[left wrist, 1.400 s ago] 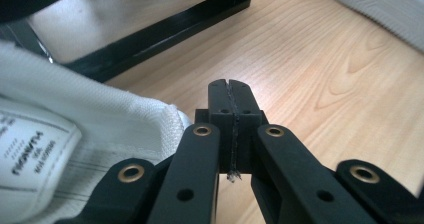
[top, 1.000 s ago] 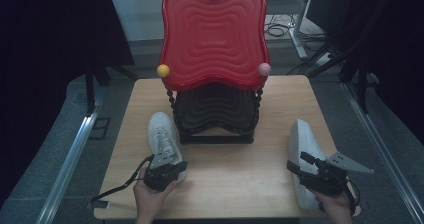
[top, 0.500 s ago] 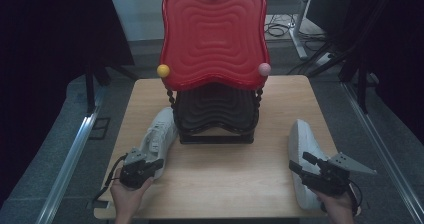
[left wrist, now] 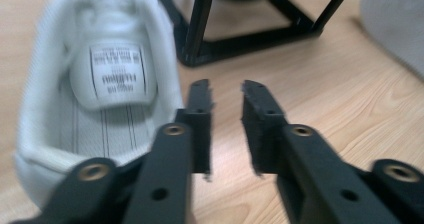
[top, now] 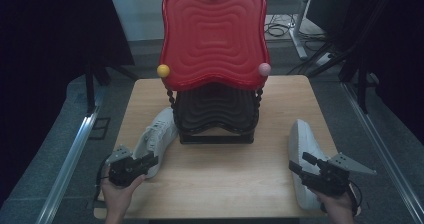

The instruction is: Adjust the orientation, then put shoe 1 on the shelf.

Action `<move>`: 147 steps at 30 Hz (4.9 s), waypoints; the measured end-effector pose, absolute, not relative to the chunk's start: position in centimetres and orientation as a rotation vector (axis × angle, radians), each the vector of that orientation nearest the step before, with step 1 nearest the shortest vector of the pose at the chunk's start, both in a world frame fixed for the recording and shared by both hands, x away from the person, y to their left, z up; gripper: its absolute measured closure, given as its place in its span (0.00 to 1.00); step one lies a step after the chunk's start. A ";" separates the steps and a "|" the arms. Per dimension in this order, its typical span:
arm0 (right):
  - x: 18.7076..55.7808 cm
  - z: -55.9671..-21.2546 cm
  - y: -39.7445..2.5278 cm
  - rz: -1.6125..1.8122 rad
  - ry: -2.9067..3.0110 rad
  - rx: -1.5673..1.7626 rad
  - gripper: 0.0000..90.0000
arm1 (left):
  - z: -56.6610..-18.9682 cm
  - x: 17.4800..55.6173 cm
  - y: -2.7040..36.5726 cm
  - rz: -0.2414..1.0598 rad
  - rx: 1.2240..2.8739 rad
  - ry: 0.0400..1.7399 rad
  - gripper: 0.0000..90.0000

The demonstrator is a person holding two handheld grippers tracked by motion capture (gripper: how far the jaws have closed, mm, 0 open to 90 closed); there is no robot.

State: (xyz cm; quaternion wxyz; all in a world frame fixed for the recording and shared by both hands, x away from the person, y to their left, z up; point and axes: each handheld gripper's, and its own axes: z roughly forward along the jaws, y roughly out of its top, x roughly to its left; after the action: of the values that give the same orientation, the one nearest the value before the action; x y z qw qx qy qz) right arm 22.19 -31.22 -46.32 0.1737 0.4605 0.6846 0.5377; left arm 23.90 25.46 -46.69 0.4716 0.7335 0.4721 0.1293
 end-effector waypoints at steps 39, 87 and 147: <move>22.3 -46.6 -29.7 1.562 1.986 1.234 0.35 | -47.3 33.1 29.9 0.356 1.828 1.243 0.51; 22.0 -46.1 -29.9 1.608 1.943 1.225 0.35 | -42.5 29.6 33.3 0.349 1.118 1.188 0.92; 21.5 -45.3 -31.1 1.624 1.901 1.227 0.34 | -19.2 39.6 17.8 0.532 1.079 1.027 0.91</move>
State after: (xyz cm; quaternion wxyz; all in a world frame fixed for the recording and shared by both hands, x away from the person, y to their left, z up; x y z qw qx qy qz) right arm 21.47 -31.10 -45.32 0.1773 0.4336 0.6718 0.5738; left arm 39.55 17.82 -19.20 0.7032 0.4851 0.4616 0.2391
